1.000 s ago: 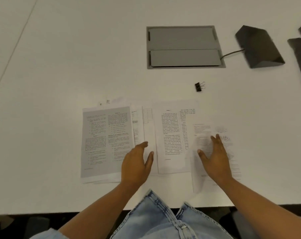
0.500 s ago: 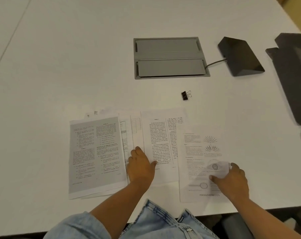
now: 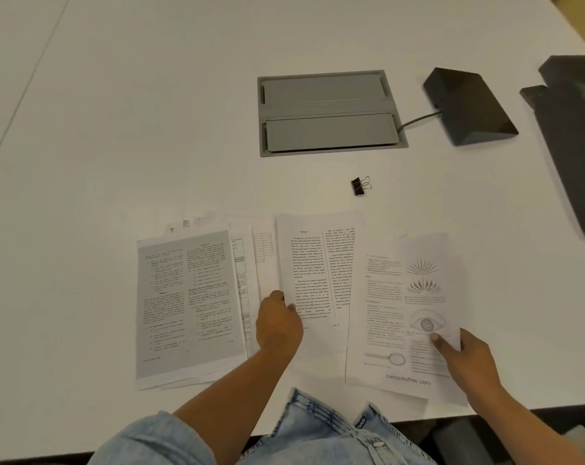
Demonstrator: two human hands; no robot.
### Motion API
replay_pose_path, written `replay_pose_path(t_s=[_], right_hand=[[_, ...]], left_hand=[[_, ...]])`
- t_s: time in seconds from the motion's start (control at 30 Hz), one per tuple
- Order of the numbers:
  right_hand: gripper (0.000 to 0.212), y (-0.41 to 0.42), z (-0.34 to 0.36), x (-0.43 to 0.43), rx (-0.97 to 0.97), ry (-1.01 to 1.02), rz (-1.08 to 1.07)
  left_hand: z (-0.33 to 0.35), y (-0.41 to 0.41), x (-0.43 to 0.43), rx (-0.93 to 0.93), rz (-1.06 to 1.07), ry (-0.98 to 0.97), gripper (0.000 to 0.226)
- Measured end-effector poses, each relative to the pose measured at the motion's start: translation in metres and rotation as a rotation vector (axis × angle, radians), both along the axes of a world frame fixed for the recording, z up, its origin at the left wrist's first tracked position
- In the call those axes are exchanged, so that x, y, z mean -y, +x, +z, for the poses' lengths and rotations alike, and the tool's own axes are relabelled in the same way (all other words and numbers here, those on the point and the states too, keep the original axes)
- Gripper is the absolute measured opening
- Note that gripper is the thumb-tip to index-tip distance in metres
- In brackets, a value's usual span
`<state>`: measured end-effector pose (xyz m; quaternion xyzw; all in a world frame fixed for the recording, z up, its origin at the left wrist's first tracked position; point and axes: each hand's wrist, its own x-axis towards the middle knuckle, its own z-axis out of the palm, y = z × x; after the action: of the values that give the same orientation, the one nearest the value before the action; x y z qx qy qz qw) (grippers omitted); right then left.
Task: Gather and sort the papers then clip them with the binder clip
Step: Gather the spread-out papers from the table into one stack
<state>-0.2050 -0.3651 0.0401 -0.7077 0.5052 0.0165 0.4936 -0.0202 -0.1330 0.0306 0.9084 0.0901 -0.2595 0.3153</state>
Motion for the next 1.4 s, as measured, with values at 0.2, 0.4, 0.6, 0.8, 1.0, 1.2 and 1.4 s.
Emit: replay_pose_path(t_s=[0.2, 0.4, 0.6, 0.8, 1.0, 1.2, 1.4], right_hand=[[0.017, -0.003, 0.015, 0.004, 0.083, 0.043, -0.048], [0.011, 0.012, 0.037, -0.003, 0.189, 0.147, -0.085], [0.031, 0.034, 0.040, -0.015, 0.238, 0.154, 0.024], [0.040, 0.051, 0.044, -0.025, 0.246, 0.407, 0.085], [0.021, 0.060, 0.043, -0.035, 0.253, 0.359, 0.097], [0.025, 0.068, 0.049, -0.046, 0.283, 0.392, 0.143], [0.046, 0.081, 0.046, -0.045, 0.111, 0.275, 0.056]], left_hand=[[0.009, -0.008, -0.014, 0.052, 0.085, -0.143, 0.034], [0.018, -0.024, -0.027, -0.070, 0.234, -0.403, 0.023], [0.031, -0.034, -0.035, -0.242, 0.354, -0.703, 0.021], [0.041, -0.031, -0.035, -0.318, 0.306, -0.781, 0.014], [0.056, -0.002, -0.035, -0.425, 0.231, -0.677, 0.029], [0.065, 0.006, -0.033, -0.316, 0.161, -0.725, 0.025], [0.063, 0.015, -0.061, -0.254, 0.316, -0.746, 0.023]])
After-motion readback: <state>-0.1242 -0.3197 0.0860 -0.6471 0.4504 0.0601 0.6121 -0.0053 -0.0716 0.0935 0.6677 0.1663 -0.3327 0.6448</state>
